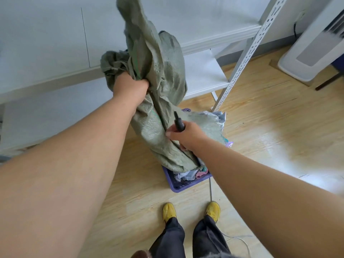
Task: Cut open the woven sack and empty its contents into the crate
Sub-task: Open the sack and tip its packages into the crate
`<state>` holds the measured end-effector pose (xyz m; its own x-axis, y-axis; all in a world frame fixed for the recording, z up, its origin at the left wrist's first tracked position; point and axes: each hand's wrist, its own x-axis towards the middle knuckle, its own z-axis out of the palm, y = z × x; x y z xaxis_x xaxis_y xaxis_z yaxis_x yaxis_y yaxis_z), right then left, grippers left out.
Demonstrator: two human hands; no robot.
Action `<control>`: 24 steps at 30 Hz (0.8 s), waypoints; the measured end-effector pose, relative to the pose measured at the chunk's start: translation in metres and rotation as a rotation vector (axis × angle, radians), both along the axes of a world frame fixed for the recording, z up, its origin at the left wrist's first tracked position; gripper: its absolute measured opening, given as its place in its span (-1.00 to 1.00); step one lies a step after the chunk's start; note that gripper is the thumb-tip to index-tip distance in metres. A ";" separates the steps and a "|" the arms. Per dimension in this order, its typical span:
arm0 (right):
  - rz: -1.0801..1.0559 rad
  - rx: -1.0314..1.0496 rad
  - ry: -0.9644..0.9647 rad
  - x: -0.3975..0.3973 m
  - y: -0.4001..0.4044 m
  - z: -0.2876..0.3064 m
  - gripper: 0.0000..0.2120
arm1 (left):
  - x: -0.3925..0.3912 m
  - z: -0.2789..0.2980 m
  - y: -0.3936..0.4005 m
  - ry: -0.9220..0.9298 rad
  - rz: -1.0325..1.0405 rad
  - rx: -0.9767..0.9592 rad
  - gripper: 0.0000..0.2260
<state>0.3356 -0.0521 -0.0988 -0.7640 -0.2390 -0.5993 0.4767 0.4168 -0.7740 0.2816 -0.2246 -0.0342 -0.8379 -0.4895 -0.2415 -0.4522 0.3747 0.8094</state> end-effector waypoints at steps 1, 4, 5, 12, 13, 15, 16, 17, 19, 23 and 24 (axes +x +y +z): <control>-0.094 -0.072 -0.045 0.003 -0.008 0.004 -0.84 | 0.002 -0.002 0.000 -0.009 0.014 0.007 -0.71; -0.258 -0.488 -0.052 0.000 -0.039 0.026 -0.95 | 0.009 -0.009 -0.006 -0.090 -0.058 -0.129 -0.63; -0.275 -0.478 0.054 -0.006 -0.046 0.030 -0.96 | 0.012 -0.010 -0.009 -0.107 -0.087 -0.174 -0.62; -0.105 0.028 0.020 0.000 -0.020 -0.008 -0.52 | 0.023 -0.004 -0.015 -0.168 -0.092 0.050 -0.94; -0.097 0.029 -0.011 0.006 -0.023 -0.015 -0.61 | 0.023 -0.003 -0.012 -0.186 -0.116 0.083 -0.94; -0.237 0.018 -0.037 0.012 -0.032 -0.023 -0.84 | 0.022 -0.005 -0.007 -0.204 -0.198 0.083 -0.90; -0.335 -0.012 -0.071 0.012 -0.036 -0.025 -0.83 | 0.020 -0.005 -0.006 -0.188 -0.230 0.065 -0.83; -0.403 -0.081 -0.117 0.011 -0.039 -0.025 -0.80 | 0.018 -0.006 -0.007 -0.162 -0.244 0.036 -0.75; -0.405 -0.277 -0.205 0.010 -0.041 -0.021 -0.78 | 0.013 -0.006 -0.010 -0.124 -0.247 -0.035 -0.61; -0.400 -0.341 -0.331 0.009 -0.040 -0.011 -0.84 | 0.006 -0.008 -0.013 -0.138 -0.317 -0.161 -0.55; -0.398 -0.407 -0.371 0.009 -0.041 -0.009 -0.86 | 0.006 -0.009 -0.012 -0.122 -0.320 -0.192 -0.57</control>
